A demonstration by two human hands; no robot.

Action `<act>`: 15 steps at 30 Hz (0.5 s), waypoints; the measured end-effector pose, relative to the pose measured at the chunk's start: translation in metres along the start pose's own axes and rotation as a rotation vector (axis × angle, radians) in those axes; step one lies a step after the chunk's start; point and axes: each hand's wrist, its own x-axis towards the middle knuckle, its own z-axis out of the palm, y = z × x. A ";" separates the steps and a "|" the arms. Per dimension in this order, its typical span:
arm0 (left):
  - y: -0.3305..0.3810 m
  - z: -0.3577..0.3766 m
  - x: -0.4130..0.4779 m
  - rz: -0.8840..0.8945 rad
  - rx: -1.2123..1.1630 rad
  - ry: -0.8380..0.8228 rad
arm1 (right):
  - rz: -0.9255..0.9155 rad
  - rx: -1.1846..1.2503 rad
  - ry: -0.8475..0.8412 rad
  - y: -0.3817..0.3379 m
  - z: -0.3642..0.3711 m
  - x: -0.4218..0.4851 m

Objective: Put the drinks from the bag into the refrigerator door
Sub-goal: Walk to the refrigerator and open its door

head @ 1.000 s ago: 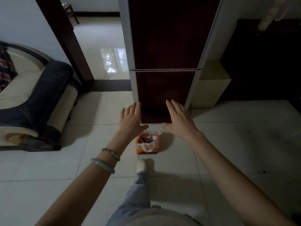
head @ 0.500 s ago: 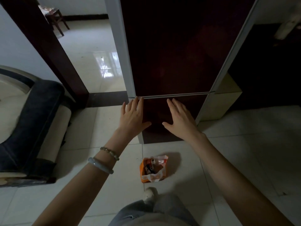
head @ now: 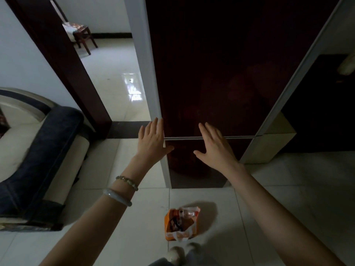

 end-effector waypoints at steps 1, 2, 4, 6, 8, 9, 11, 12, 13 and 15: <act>-0.003 -0.004 0.006 -0.004 0.002 0.016 | -0.007 -0.003 0.010 0.000 -0.004 0.005; -0.006 -0.008 0.012 -0.006 0.009 0.029 | -0.016 -0.006 0.021 0.000 -0.007 0.010; -0.011 -0.015 0.025 -0.008 0.037 0.050 | -0.030 -0.021 0.034 -0.001 -0.014 0.019; -0.017 -0.022 0.037 -0.004 0.053 0.079 | -0.039 -0.041 0.044 -0.002 -0.021 0.031; -0.023 -0.030 0.053 0.000 0.052 0.119 | -0.042 -0.044 0.062 -0.005 -0.032 0.044; -0.026 -0.035 0.062 -0.004 0.058 0.135 | -0.046 -0.048 0.073 -0.006 -0.038 0.051; -0.034 -0.048 0.081 -0.014 0.048 0.180 | -0.062 -0.069 0.108 -0.009 -0.051 0.064; -0.037 -0.055 0.092 -0.019 0.021 0.207 | -0.073 -0.077 0.131 -0.011 -0.059 0.071; -0.040 -0.064 0.102 -0.026 -0.021 0.238 | -0.084 -0.082 0.154 -0.013 -0.067 0.077; -0.045 -0.079 0.124 -0.066 -0.165 0.290 | -0.099 -0.087 0.196 -0.018 -0.081 0.090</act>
